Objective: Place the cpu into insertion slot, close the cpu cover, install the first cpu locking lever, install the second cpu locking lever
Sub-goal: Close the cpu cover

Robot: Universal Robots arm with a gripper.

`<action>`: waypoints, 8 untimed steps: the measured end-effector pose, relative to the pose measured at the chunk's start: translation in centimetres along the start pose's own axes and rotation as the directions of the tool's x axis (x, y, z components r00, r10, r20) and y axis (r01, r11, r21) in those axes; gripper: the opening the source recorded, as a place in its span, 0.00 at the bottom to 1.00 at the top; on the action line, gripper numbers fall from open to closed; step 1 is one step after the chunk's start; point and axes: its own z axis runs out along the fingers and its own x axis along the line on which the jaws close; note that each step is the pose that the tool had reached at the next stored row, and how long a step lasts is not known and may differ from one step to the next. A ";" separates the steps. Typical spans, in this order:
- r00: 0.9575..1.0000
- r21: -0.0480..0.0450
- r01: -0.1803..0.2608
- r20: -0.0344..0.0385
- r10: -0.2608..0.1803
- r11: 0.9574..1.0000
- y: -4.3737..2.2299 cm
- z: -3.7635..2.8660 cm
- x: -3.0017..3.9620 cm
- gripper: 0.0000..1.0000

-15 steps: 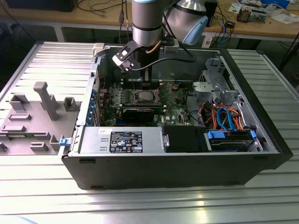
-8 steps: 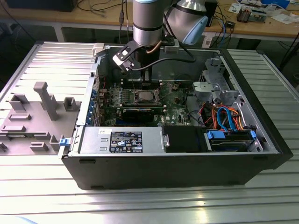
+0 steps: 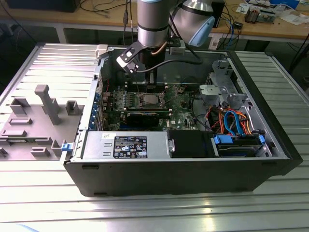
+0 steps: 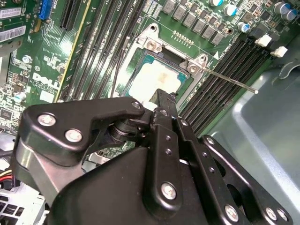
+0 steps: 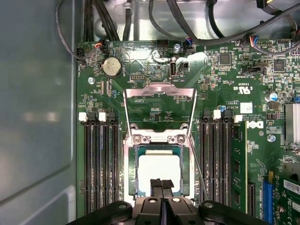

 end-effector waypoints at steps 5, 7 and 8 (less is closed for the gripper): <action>1.000 0.000 0.000 0.000 0.000 1.000 0.01 -0.58 0.01 0.11; 1.000 0.000 0.000 0.000 0.000 1.000 0.02 -0.84 0.02 0.11; 1.000 0.000 0.000 0.000 0.000 1.000 0.03 -0.91 0.02 0.11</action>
